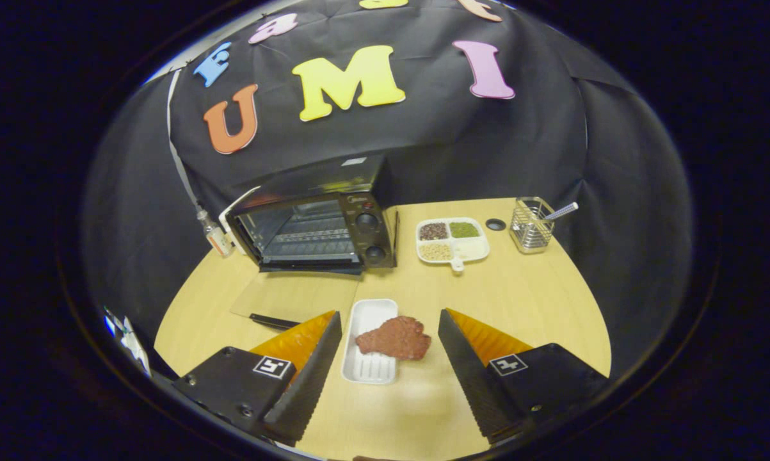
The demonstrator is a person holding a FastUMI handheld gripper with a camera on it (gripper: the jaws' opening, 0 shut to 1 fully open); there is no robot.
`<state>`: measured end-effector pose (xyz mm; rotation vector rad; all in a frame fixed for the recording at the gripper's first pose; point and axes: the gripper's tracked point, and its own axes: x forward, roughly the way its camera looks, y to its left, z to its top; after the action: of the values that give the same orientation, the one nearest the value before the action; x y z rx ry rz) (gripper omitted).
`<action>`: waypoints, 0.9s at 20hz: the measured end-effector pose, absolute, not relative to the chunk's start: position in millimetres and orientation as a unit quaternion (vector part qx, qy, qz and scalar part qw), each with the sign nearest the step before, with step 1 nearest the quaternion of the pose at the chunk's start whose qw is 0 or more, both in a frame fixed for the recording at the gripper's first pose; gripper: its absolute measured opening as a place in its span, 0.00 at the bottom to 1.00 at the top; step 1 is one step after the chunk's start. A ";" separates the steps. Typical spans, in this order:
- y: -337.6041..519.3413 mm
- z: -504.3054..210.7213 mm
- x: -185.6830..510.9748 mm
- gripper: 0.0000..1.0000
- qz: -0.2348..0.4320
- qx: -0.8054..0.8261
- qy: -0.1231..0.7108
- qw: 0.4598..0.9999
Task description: Open the toaster oven, put the food inside, and close the toaster oven door.
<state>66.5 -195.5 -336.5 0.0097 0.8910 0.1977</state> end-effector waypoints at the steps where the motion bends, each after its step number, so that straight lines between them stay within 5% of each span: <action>1: -201.2 -340.6 70.6 0.97 0.096 0.014 0.435 0.895; 10: -206.5 -399.0 58.7 0.81 0.157 0.118 0.512 0.836; 16: -201.7 -414.0 53.3 0.44 0.160 0.173 0.537 0.810; 18: -198.7 -412.2 50.8 0.22 0.168 0.189 0.533 0.808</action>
<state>50.8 -198.7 -412.2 0.4038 1.1401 0.3588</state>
